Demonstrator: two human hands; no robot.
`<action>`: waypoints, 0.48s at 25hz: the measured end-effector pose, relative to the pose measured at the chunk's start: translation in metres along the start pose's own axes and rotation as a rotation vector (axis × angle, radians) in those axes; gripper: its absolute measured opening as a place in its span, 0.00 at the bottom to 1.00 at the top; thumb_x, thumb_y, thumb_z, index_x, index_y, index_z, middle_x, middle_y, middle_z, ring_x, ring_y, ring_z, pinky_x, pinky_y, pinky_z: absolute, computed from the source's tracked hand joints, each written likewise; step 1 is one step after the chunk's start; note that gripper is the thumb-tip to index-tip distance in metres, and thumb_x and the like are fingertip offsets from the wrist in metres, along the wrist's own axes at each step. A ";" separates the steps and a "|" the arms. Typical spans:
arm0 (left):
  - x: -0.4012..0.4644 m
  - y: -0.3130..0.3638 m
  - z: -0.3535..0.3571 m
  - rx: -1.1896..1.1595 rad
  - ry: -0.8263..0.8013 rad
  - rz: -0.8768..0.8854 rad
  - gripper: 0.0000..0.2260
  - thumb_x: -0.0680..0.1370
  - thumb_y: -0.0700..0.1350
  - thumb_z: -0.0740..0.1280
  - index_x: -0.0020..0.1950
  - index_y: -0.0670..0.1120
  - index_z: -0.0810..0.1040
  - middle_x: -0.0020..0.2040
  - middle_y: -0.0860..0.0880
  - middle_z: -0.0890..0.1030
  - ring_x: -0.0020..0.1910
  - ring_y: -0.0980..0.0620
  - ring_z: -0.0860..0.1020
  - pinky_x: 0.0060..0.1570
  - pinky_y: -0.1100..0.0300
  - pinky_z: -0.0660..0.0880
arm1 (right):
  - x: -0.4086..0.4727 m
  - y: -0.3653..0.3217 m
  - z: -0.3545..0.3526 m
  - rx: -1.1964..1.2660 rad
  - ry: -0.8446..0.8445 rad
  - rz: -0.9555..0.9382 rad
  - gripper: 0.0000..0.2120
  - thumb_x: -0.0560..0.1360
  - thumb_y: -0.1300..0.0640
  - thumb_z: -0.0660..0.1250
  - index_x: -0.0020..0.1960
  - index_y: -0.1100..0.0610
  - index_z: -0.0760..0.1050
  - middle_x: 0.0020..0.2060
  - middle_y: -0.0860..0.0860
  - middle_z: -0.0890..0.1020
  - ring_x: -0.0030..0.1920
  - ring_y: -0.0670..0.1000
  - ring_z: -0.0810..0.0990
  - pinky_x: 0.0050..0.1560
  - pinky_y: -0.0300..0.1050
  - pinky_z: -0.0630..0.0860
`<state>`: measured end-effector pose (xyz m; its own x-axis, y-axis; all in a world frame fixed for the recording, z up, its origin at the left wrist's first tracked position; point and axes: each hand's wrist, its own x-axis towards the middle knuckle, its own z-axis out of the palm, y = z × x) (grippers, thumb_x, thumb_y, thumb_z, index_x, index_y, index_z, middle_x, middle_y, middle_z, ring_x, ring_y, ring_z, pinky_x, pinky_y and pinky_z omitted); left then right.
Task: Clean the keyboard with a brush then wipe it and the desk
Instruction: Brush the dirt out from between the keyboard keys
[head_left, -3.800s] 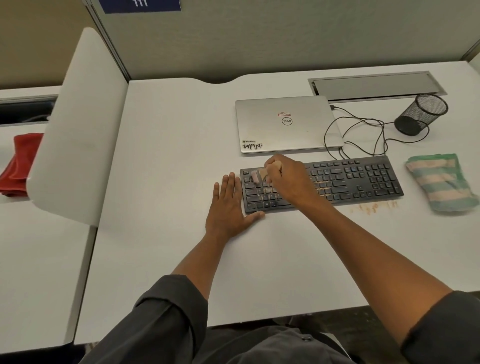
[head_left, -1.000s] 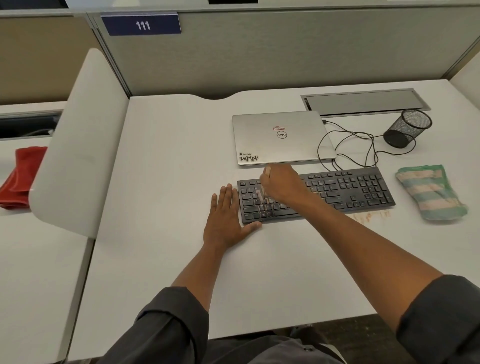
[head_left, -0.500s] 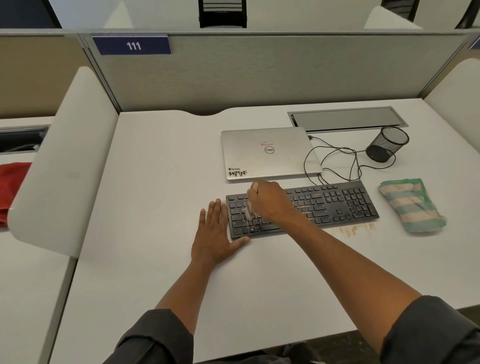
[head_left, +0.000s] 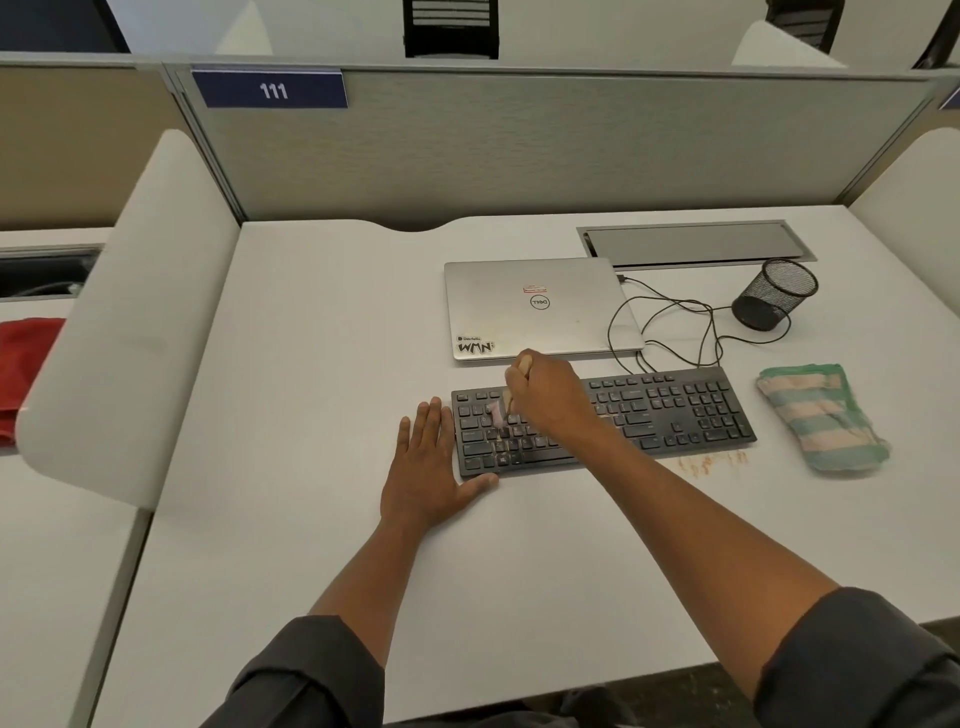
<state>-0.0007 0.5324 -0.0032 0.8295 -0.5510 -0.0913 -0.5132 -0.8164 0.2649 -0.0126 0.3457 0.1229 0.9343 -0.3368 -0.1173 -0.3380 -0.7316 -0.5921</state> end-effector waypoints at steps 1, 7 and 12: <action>0.000 0.000 -0.001 0.006 -0.001 0.001 0.53 0.72 0.79 0.49 0.83 0.43 0.40 0.83 0.44 0.40 0.81 0.48 0.35 0.79 0.48 0.35 | 0.001 0.001 0.000 0.030 0.005 -0.001 0.12 0.79 0.53 0.56 0.45 0.58 0.75 0.36 0.54 0.83 0.41 0.55 0.81 0.43 0.49 0.77; -0.001 0.001 -0.001 -0.010 0.003 0.001 0.53 0.73 0.78 0.52 0.83 0.43 0.41 0.83 0.44 0.40 0.81 0.49 0.35 0.79 0.48 0.34 | 0.000 0.001 0.004 -0.080 -0.109 0.015 0.14 0.77 0.55 0.56 0.42 0.60 0.78 0.33 0.53 0.83 0.40 0.54 0.82 0.47 0.52 0.80; -0.002 0.002 -0.003 -0.005 0.000 0.001 0.53 0.73 0.78 0.51 0.83 0.43 0.40 0.83 0.44 0.40 0.81 0.49 0.35 0.79 0.48 0.34 | -0.001 -0.005 0.007 -0.031 -0.063 0.012 0.14 0.77 0.53 0.55 0.44 0.59 0.77 0.35 0.53 0.83 0.40 0.55 0.82 0.47 0.53 0.79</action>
<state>-0.0025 0.5325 -0.0002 0.8292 -0.5516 -0.0908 -0.5127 -0.8151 0.2697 -0.0108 0.3535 0.1207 0.9352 -0.3079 -0.1748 -0.3513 -0.7463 -0.5653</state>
